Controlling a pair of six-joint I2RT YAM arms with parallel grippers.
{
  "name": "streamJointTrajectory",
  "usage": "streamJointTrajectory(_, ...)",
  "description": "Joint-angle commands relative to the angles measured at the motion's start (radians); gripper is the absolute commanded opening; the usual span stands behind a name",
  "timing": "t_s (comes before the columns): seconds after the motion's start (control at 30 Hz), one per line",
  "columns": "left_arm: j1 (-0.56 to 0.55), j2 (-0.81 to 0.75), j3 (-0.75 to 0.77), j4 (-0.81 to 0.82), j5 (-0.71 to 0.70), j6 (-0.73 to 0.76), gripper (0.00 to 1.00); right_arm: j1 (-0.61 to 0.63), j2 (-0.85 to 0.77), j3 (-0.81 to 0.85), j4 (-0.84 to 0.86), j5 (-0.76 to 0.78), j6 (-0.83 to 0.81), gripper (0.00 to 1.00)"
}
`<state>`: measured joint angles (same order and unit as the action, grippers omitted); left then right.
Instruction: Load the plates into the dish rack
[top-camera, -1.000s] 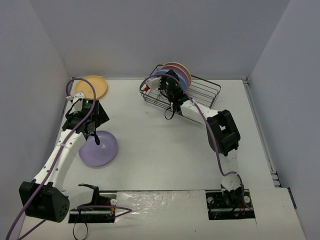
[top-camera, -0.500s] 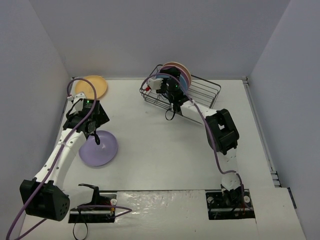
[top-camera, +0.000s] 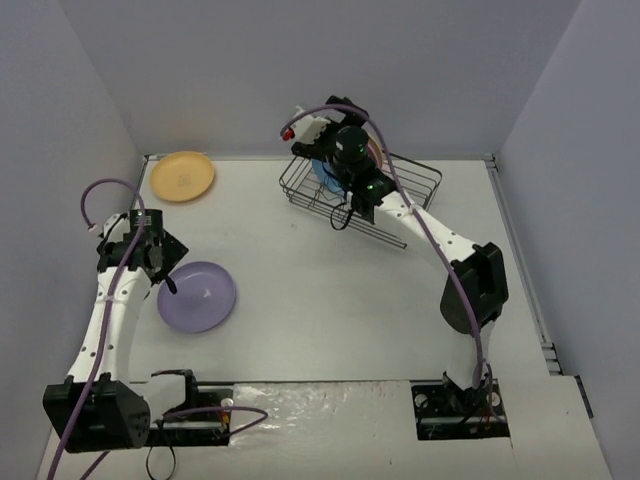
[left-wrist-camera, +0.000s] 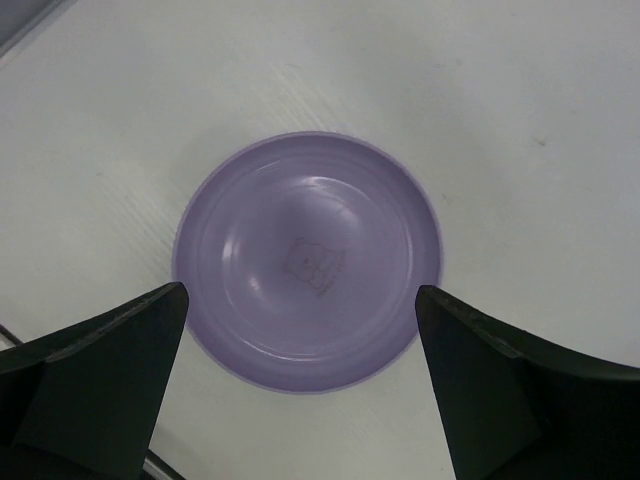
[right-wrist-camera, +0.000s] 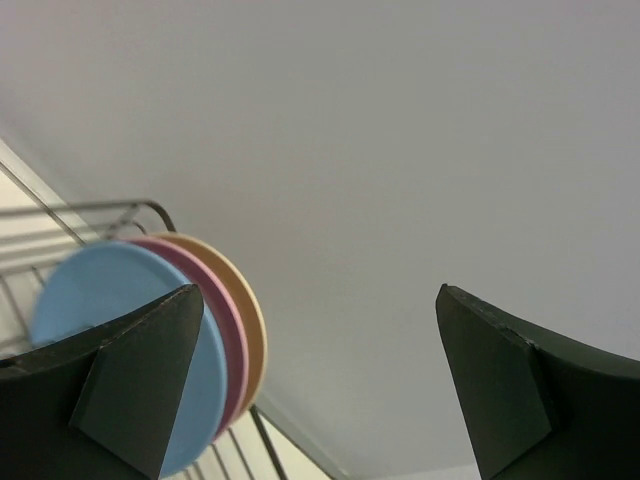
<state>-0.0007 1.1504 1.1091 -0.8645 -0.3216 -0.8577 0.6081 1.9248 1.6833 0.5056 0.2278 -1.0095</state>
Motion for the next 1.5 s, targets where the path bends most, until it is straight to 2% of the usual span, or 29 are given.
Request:
streamJointTrajectory(0.0,0.145,-0.105,-0.126,-0.14,0.065,-0.16,0.97,0.009,-0.2,0.071,-0.069,-0.053,0.325,1.0)
streamJointTrajectory(0.13,0.17,-0.179,-0.254,-0.147,0.056,-0.241,0.97,0.009,-0.276,0.014,-0.058,-0.088,0.471,1.0)
streamJointTrajectory(0.27,0.176,-0.205,-0.344,-0.141,0.036,-0.298,0.97,0.009,-0.32,-0.039,-0.051,-0.119,0.528,1.0)
streamJointTrajectory(0.57,0.18,-0.138,-0.486,0.103,0.138,-0.315,0.96,-0.001,-0.372,-0.096,-0.072,-0.048,0.584,1.0)
streamJointTrajectory(0.73,0.179,-0.079,-0.53,0.201,0.17,-0.311,0.77,-0.004,-0.405,-0.145,-0.069,-0.04,0.606,1.0)
streamJointTrajectory(0.87,0.18,-0.025,-0.555,0.286,0.189,-0.314,0.53,-0.005,-0.438,-0.178,-0.068,-0.033,0.63,1.0)
streamJointTrajectory(1.0,0.179,0.024,-0.579,0.353,0.204,-0.323,0.44,-0.006,-0.469,-0.205,-0.068,-0.02,0.642,1.0)
streamJointTrajectory(1.17,0.18,0.091,-0.559,0.369,0.208,-0.312,0.05,-0.005,-0.518,-0.235,-0.075,-0.01,0.647,1.0)
streamJointTrajectory(1.2,0.179,0.096,-0.532,0.357,0.194,-0.298,0.01,-0.005,-0.529,-0.242,-0.078,-0.009,0.645,1.0)
streamJointTrajectory(1.4,0.177,0.037,-0.362,0.243,0.095,-0.213,0.0,-0.006,-0.554,-0.26,-0.081,0.025,0.625,1.0)
streamJointTrajectory(1.47,0.174,-0.008,-0.299,0.247,0.065,-0.138,0.0,-0.006,-0.562,-0.262,-0.083,0.039,0.611,1.0)
